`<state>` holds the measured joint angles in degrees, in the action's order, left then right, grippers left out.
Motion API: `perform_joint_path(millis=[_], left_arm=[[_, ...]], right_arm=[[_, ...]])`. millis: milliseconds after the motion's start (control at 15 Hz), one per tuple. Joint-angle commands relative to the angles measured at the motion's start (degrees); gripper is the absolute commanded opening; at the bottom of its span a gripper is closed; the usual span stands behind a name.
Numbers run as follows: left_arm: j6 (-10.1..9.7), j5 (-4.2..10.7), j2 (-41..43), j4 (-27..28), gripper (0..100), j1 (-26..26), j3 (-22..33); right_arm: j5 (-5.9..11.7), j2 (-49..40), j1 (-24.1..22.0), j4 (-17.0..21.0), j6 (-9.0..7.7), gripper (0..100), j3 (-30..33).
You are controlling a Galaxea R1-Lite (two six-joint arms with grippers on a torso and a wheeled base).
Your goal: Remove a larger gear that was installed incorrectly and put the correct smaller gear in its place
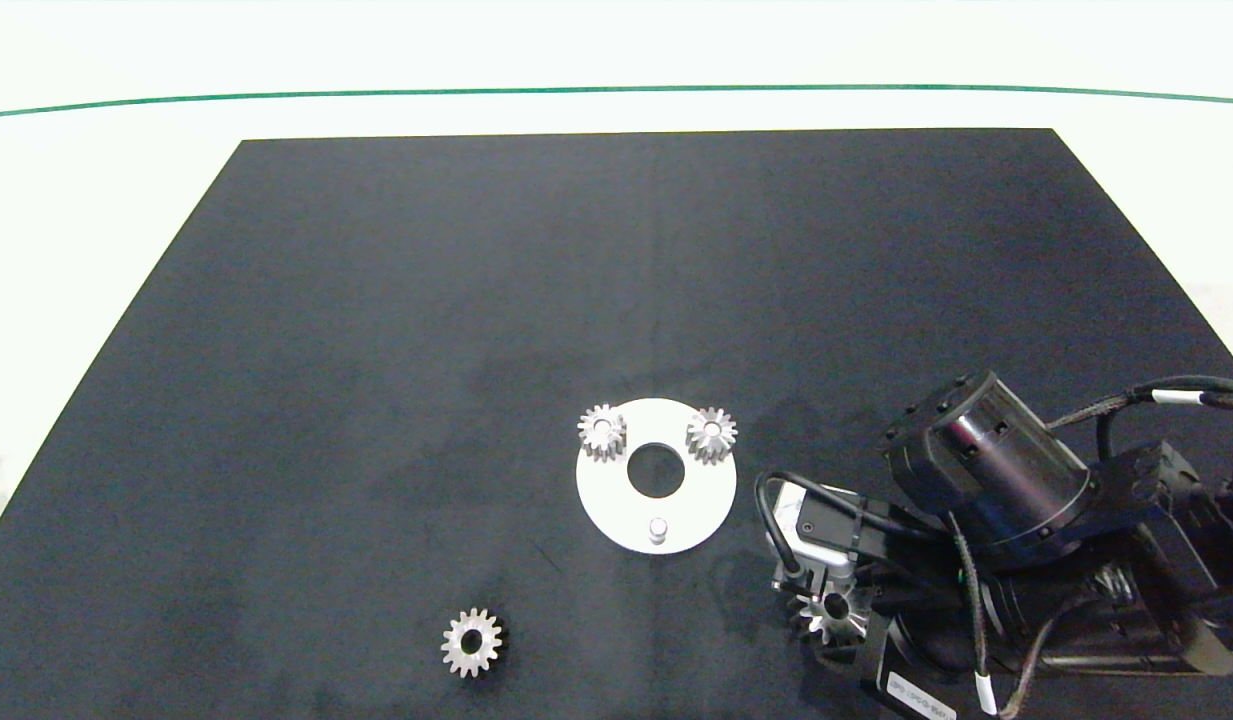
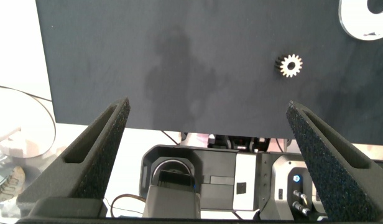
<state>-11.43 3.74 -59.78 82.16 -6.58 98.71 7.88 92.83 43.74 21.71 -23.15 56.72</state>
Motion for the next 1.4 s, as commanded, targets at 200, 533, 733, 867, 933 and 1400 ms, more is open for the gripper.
perform_joint_path(millis=[200, 533, 733, 867, 933, 1400], left_arm=[[-0.08, 0.04, 0.1, 0.45, 100, -0.01, -0.01], [-0.08, 0.04, 0.1, 0.45, 100, -0.1, -0.01], [-0.08, 0.04, 0.19, 0.45, 100, -0.1, -0.01], [-0.08, 0.04, 0.19, 0.45, 100, -0.1, -0.01], [-0.08, 0.04, 0.19, 0.45, 100, -0.1, -0.01], [-0.08, 0.04, 0.46, 0.36, 100, -0.1, -0.01]], right_arm=[[0.04, 0.07, -2.08, -1.5, -0.23, 1, -2.49], [0.3, -0.02, -2.96, -4.57, -0.23, 1, -5.04], [0.3, -0.46, -2.96, -5.19, -0.32, 1, -5.83], [0.39, -0.99, -2.96, -5.36, -0.4, 1, -6.27], [0.65, -1.51, -2.96, -5.36, -0.4, 1, -6.54], [0.74, -3.53, -2.96, -5.8, -0.49, 100, -7.86]])
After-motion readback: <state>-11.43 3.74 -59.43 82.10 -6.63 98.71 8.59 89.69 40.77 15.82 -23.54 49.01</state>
